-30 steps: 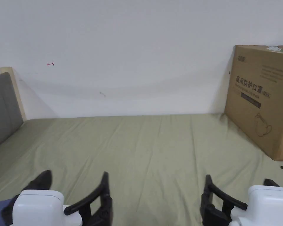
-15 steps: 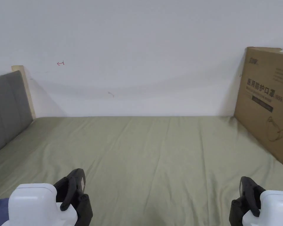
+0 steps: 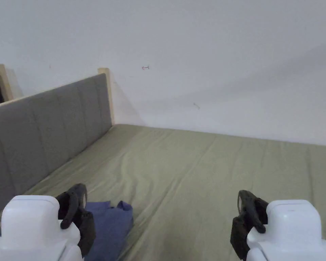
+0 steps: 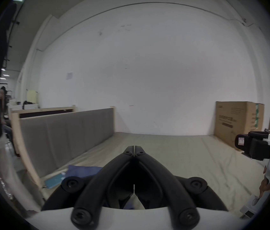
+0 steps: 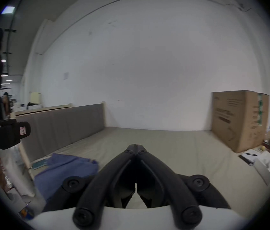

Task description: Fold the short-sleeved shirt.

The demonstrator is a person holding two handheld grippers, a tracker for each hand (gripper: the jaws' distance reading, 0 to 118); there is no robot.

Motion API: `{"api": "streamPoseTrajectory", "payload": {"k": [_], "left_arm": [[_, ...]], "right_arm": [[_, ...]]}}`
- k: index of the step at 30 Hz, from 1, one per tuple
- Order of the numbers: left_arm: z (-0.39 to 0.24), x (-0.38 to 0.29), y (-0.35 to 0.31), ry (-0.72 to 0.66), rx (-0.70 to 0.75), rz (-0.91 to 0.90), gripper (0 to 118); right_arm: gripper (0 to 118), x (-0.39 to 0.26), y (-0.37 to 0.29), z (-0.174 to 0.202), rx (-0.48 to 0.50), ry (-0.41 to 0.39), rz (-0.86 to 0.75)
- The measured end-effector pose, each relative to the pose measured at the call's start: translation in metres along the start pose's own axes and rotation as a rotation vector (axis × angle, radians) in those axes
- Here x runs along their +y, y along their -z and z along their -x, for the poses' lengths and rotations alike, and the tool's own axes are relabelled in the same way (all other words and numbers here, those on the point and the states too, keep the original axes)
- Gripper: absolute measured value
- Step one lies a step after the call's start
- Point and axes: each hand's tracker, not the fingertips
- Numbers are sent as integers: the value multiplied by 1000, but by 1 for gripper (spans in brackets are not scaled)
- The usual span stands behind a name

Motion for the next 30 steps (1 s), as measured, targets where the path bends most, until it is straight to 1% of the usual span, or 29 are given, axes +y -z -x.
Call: {"api": "streamPoseTrajectory", "payload": {"k": [1, 3, 4, 5, 7, 9, 11, 12, 14, 16, 18, 20, 21, 22, 23, 24, 25, 26, 27, 28, 29, 30], "left_arm": [[9, 0, -3, 6, 31, 3, 0], [28, -1, -6, 13, 77, 30, 0], [36, -2, -7, 17, 91, 37, 0], [41, -3, -7, 19, 109, 48, 0], [51, -7, -7, 20, 123, 52, 0], [59, -10, -1, 8, 128, 75, 0], [65, -19, 12, -2, 119, 111, 0], [69, -25, 22, -9, 91, 154, 0], [74, -41, 48, -25, 89, 206, 0], [78, -62, 83, -21, 56, 319, 0], [83, -84, 116, -21, 24, 394, 0], [87, -104, 150, -73, -10, 472, 2], [89, -114, 169, -89, -18, 541, 10], [91, -124, 183, -87, -25, 587, 37], [92, -134, 194, -113, -29, 588, 37], [93, -146, 207, -122, -29, 613, 47], [95, -158, 221, -137, -16, 670, 76], [95, -167, 232, -147, -9, 717, 104], [93, -174, 237, -130, -1, 756, 115], [92, -180, 242, -133, -5, 725, 115], [89, -185, 248, -134, 3, 735, 115], [86, -188, 254, -131, 23, 781, 115]], "right_arm": [[0, 0, 4, 11, 45, 4, 2], [0, 1, 14, 31, 158, 45, 19], [0, 1, 18, 41, 179, 46, 26], [0, 1, 22, 50, 170, 28, 22], [0, 0, 26, 65, 190, -30, 18], [0, -2, 28, 72, 203, -47, 29], [0, -6, 30, 75, 216, -41, 46], [0, -8, 31, 75, 218, -39, 58], [0, -14, 34, 76, 217, -41, 74], [0, -19, 38, 75, 211, -51, 107], [0, -24, 41, 73, 207, -59, 128], [0, -28, 45, 70, 199, -69, 144], [0, -31, 47, 69, 191, -74, 156], [0, -33, 50, 68, 186, -77, 168], [0, -35, 53, 66, 184, -77, 177], [0, -37, 56, 65, 179, -76, 188], [0, -39, 59, 63, 176, -73, 199], [0, -41, 61, 62, 173, -71, 208], [0, -42, 63, 60, 168, -71, 217], [0, -44, 65, 60, 167, -71, 224], [0, -46, 66, 59, 165, -73, 233], [0, -48, 68, 58, 161, -76, 243]]}}
